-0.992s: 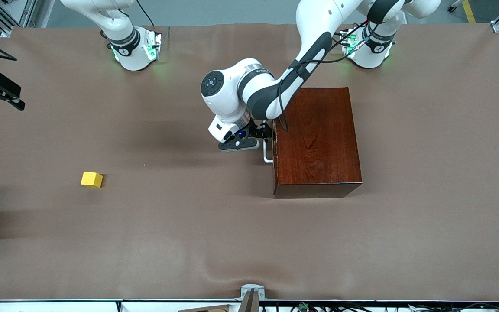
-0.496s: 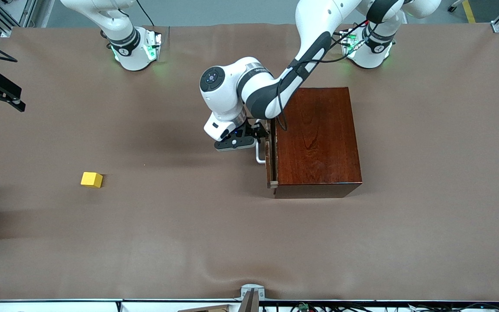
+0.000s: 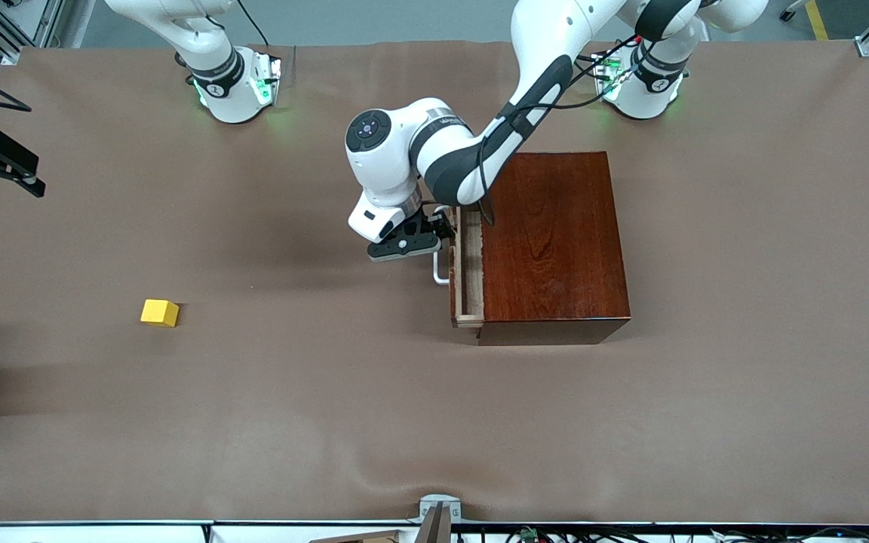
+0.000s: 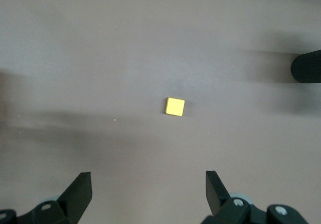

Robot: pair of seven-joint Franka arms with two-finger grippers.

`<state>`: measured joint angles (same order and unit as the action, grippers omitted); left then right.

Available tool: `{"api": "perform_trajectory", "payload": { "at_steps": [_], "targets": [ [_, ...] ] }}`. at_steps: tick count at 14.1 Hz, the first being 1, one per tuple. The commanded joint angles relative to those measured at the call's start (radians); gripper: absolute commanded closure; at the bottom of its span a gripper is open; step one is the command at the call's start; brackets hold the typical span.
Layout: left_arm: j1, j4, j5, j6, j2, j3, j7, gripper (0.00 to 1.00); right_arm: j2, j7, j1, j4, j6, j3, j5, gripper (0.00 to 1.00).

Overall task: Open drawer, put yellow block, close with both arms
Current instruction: 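Pull the drawer open with the left gripper while the right gripper approaches the cube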

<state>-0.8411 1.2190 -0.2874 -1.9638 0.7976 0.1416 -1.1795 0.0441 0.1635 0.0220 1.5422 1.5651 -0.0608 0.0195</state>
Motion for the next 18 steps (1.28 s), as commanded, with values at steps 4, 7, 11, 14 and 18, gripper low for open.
{"api": "perform_trajectory", "payload": {
  "at_steps": [4, 7, 11, 14, 18],
  "targets": [
    [-0.01, -0.076, 0.025, -0.067, 0.058, 0.006, -0.025, 0.0, -0.032, 0.007, -0.014, -0.007, 0.006, 0.007, 0.0, 0.0],
    [-0.016, -0.084, 0.025, -0.081, 0.065, 0.007, -0.043, 0.0, -0.046, 0.008, -0.014, -0.007, 0.007, 0.006, 0.0, 0.0],
    [-0.03, -0.096, 0.027, -0.092, 0.069, 0.003, -0.046, 0.0, -0.079, 0.008, -0.016, -0.007, 0.026, 0.006, 0.0, 0.0],
    [-0.041, -0.128, 0.027, -0.107, 0.087, 0.003, -0.074, 0.0, -0.101, 0.01, -0.011, -0.007, 0.044, 0.007, 0.002, 0.0],
    [-0.045, -0.148, 0.027, -0.11, 0.101, 0.003, -0.075, 0.0, -0.148, 0.01, -0.005, -0.007, 0.053, 0.007, 0.002, 0.0]
  ]
}}
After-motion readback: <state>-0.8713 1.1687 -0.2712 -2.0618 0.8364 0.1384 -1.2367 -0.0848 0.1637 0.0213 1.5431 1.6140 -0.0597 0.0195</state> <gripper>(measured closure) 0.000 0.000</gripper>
